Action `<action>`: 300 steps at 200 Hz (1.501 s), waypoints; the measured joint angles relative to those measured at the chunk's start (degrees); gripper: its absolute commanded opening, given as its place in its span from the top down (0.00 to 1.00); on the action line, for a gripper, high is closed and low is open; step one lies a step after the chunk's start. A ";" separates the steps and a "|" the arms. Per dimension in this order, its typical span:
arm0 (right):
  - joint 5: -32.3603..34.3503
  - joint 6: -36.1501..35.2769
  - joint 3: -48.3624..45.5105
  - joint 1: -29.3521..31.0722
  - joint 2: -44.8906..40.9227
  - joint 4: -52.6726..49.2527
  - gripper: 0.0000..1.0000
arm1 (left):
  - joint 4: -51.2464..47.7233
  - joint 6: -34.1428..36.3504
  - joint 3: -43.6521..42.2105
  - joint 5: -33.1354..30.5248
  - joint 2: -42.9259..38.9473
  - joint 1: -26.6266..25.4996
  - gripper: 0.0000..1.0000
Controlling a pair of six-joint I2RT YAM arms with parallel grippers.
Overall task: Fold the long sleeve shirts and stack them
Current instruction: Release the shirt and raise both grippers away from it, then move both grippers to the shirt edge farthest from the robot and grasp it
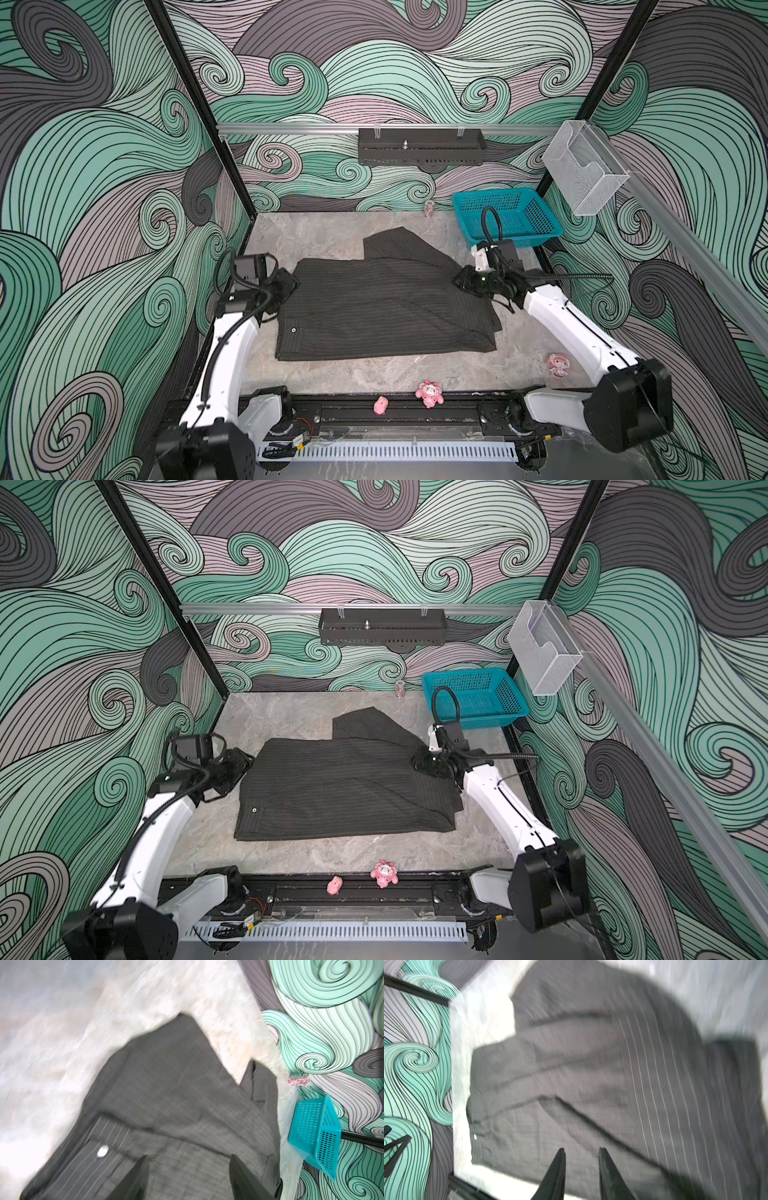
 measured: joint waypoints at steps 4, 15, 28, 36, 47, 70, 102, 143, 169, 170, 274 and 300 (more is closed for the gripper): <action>0.07 -0.85 2.10 -0.15 1.77 0.20 0.66 | 0.37 0.76 1.79 0.00 2.45 0.00 0.37; 0.00 -2.99 6.86 -0.74 6.01 0.68 0.63 | 1.14 2.80 7.10 0.22 9.18 0.00 0.36; 0.00 -4.83 11.58 -1.73 11.32 1.66 0.59 | 0.28 5.35 14.73 0.90 18.45 0.02 0.35; 0.04 -5.79 13.97 -2.29 14.40 1.86 0.57 | -0.42 7.10 19.69 1.44 23.98 0.11 0.33; 0.13 -6.97 17.40 -2.84 18.64 1.60 0.56 | -3.17 9.38 27.71 2.08 31.91 0.28 0.30; 0.11 -8.68 24.87 -3.58 27.02 0.57 0.56 | -9.03 14.21 43.01 2.56 46.86 0.33 0.29; -0.02 -9.90 31.80 -3.63 33.59 -0.46 0.55 | -18.36 19.69 57.37 1.16 61.22 0.33 0.35; -0.83 -10.14 35.08 -3.63 36.11 -0.87 0.55 | -26.25 24.41 68.39 -1.25 72.17 0.33 0.41; -1.40 -10.12 35.06 -3.74 36.46 -0.98 0.55 | -28.48 26.40 70.38 -1.79 75.45 0.33 0.46; -1.40 -10.12 35.06 -3.74 36.46 -0.98 0.55 | -28.52 26.49 70.40 -1.79 75.49 0.33 0.46; -1.38 -9.86 35.85 -3.96 38.25 -0.70 0.52 | -30.38 30.49 70.77 -2.69 76.94 -0.87 1.00; -0.83 -9.97 40.85 -4.11 43.56 -2.32 0.48 | -30.32 30.71 70.75 -4.96 76.54 -0.94 1.00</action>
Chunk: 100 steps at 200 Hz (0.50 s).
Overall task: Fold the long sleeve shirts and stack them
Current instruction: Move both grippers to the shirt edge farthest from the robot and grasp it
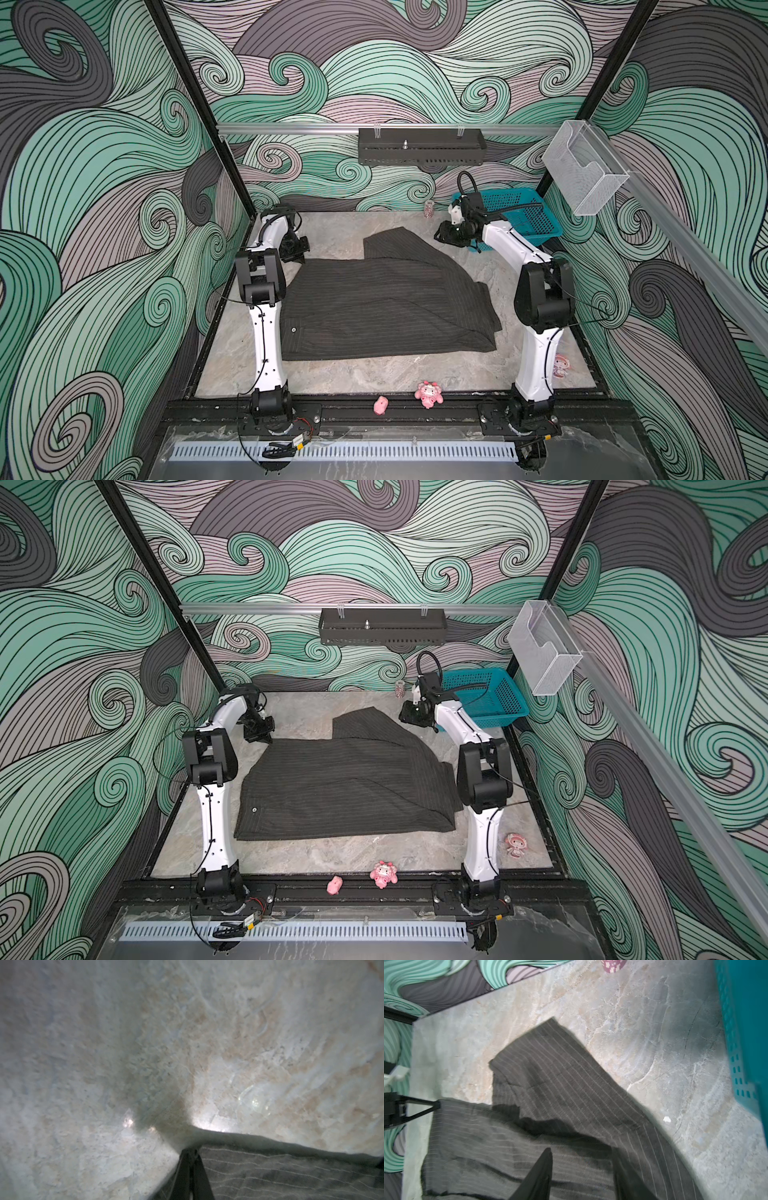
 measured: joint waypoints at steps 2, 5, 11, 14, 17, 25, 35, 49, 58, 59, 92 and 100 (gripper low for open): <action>0.07 -0.11 0.61 0.00 0.55 -0.26 0.48 | 0.00 0.00 0.00 -0.24 -0.07 0.00 1.00; 0.24 -0.15 1.44 0.02 1.33 -0.55 0.48 | 0.00 0.02 0.00 -0.61 -0.22 -0.02 1.00; 0.59 -0.39 2.99 0.02 2.82 -1.25 0.47 | 0.00 0.11 -0.07 -1.18 -0.55 -0.02 1.00; 0.79 -0.50 3.69 0.02 3.72 -1.46 0.47 | -0.02 0.17 -0.09 -1.44 -0.76 -0.02 1.00; 0.96 -0.68 4.39 0.02 4.37 -1.88 0.47 | 0.00 0.20 -0.09 -1.70 -0.92 -0.02 1.00; 1.46 -1.09 5.95 0.07 6.05 -2.69 0.47 | 0.00 0.33 -0.09 -2.21 -1.42 -0.02 1.00; 2.54 -1.97 7.85 0.17 8.22 -3.76 0.46 | -0.02 0.42 -0.09 -2.64 -2.01 -0.02 1.00; 4.22 -3.28 9.97 0.42 10.54 -4.79 0.45 | 0.00 0.46 -0.09 -2.86 -2.60 -0.02 1.00; 5.33 -4.20 11.28 0.70 11.78 -5.35 0.44 | 0.00 0.57 -0.13 -2.86 -2.75 -0.02 1.00; 5.38 -4.35 11.39 0.72 11.85 -5.42 0.44 | 0.02 0.57 -0.13 -2.86 -2.75 -0.02 1.00; 7.87 -8.15 19.04 1.88 16.65 -7.19 0.42 | 0.31 0.61 -1.31 -2.45 -2.80 -0.02 1.00; 8.44 -9.14 21.73 2.25 18.21 -7.72 0.42 | 0.35 0.61 -1.42 -2.14 -2.80 -0.02 1.00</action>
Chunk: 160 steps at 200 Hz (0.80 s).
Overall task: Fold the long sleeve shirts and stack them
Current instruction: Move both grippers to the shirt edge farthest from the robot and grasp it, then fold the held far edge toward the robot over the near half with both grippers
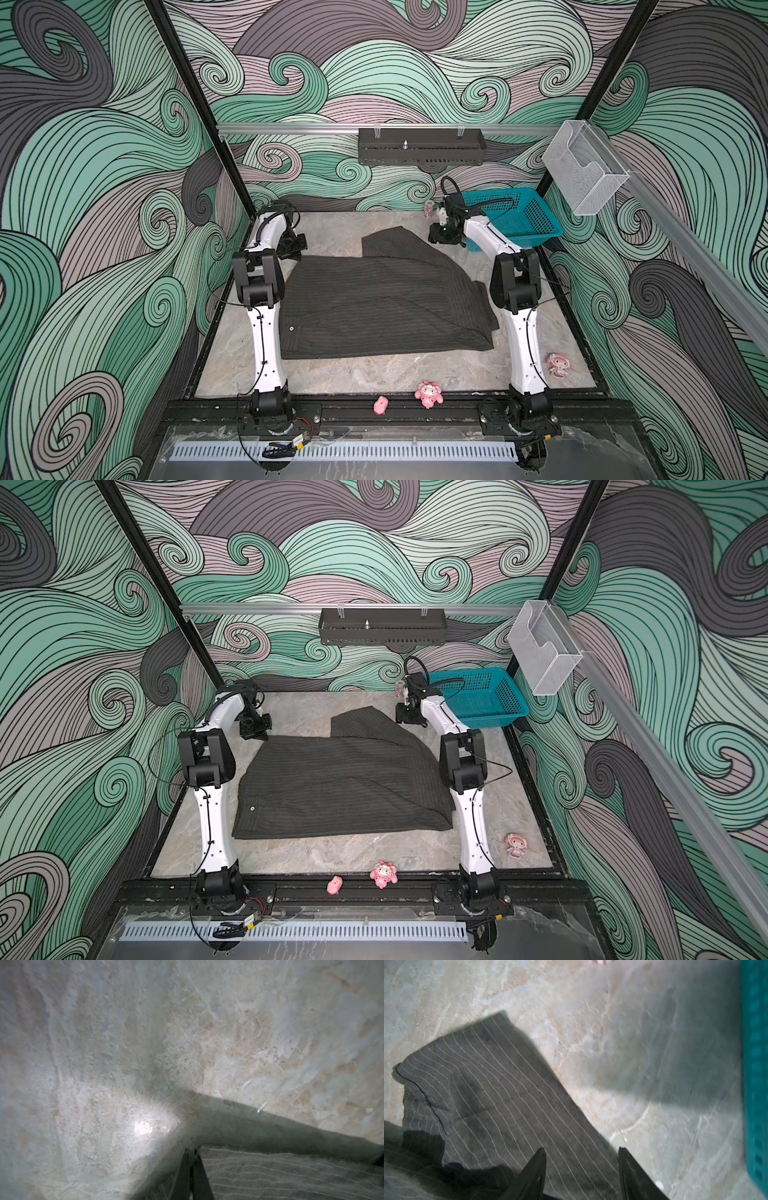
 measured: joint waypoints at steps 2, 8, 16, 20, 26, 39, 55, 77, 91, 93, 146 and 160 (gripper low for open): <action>0.11 -0.28 0.81 0.09 0.48 -0.17 0.42 | 0.00 0.00 0.00 0.04 0.00 0.00 1.00; 0.37 -0.94 2.89 0.35 1.77 -0.50 0.42 | 0.04 0.00 0.00 0.26 0.00 0.00 1.00; 0.66 -1.75 5.84 0.70 3.74 -1.07 0.42 | 0.11 0.00 0.00 0.52 0.00 0.00 1.00; 0.72 -2.03 7.13 0.81 4.55 -1.40 0.41 | 0.15 0.00 0.00 0.68 0.00 0.00 1.00; 0.90 -2.43 9.40 1.09 6.03 -2.16 0.41 | 0.22 0.00 0.00 0.90 0.00 0.00 1.00; 1.16 -3.39 15.21 1.55 10.03 -4.31 0.40 | 0.28 0.00 -0.02 1.42 0.00 0.00 1.00; 1.44 -3.89 21.14 2.03 14.49 -6.54 0.39 | 0.42 0.00 -0.02 2.03 0.00 0.00 1.00; 1.70 -4.72 24.74 2.64 17.99 -8.44 0.40 | 0.48 -0.02 -0.02 2.71 0.00 0.00 1.00; 1.38 -5.01 25.49 2.86 18.10 -9.57 0.43 | 0.55 0.00 -0.02 3.02 0.00 0.00 1.00; 1.31 -4.98 25.53 2.93 18.10 -9.73 0.44 | 0.59 0.00 -0.02 3.06 0.00 0.00 1.00; -0.17 -5.64 26.49 3.93 18.78 -11.19 0.92 | 0.70 0.00 0.02 4.09 0.00 0.00 1.00; -0.09 -5.79 26.95 3.98 18.80 -11.80 1.00 | 0.70 0.00 0.02 4.13 0.00 0.00 1.00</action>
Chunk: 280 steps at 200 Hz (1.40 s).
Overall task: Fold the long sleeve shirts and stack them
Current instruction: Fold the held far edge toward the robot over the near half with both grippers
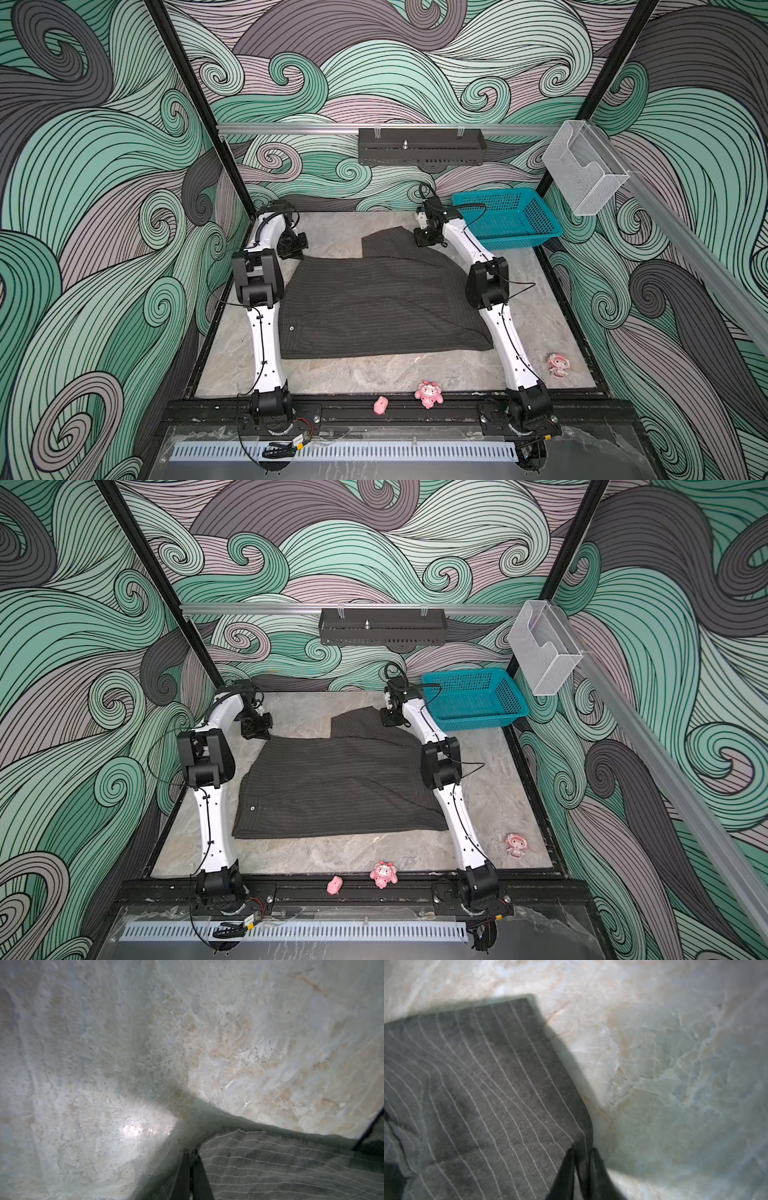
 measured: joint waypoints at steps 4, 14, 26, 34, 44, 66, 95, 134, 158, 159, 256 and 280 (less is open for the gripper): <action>0.04 0.20 0.04 0.00 0.00 -0.07 1.00 | 0.00 0.00 0.00 0.00 0.00 0.00 1.00; 0.07 0.35 0.37 0.02 0.00 -0.20 1.00 | 0.00 0.00 0.02 0.00 0.00 0.00 1.00; 0.09 0.48 0.61 -0.11 0.00 -0.13 1.00 | 0.00 0.00 0.02 0.00 0.00 0.00 1.00; 0.09 0.46 0.66 -0.26 -0.07 -0.07 1.00 | 0.02 0.02 0.02 -0.02 0.00 0.00 1.00; 0.09 0.44 0.66 -0.52 -0.26 0.00 1.00 | 0.02 0.02 0.02 -0.02 0.00 0.00 1.00; 0.09 -0.20 -0.42 -1.18 -2.03 0.28 1.00 | 0.09 0.02 0.02 -0.28 0.00 0.00 1.00; 0.48 -2.05 -9.44 -1.73 -10.08 2.73 1.00 | 0.55 0.04 -0.44 -2.01 -0.76 0.15 1.00; 1.14 -3.85 -24.96 -2.43 -22.69 10.16 1.00 | 4.00 0.61 -7.17 -3.19 -7.41 0.35 1.00; 0.96 -5.25 -32.57 -2.47 -26.80 15.19 1.00 | 5.33 0.83 -9.29 -3.10 -10.45 0.44 1.00; 0.94 -5.29 -32.83 -2.47 -26.88 15.39 1.00 | 5.38 0.85 -9.35 -3.10 -10.51 0.44 1.00; 0.48 -10.08 -51.87 -2.29 -41.79 24.24 1.00 | 12.11 3.34 -23.82 -2.71 -21.81 0.63 1.00; 0.55 -11.04 -55.65 -2.03 -46.84 25.33 1.00 | 14.05 3.93 -28.15 -2.27 -25.33 0.63 1.00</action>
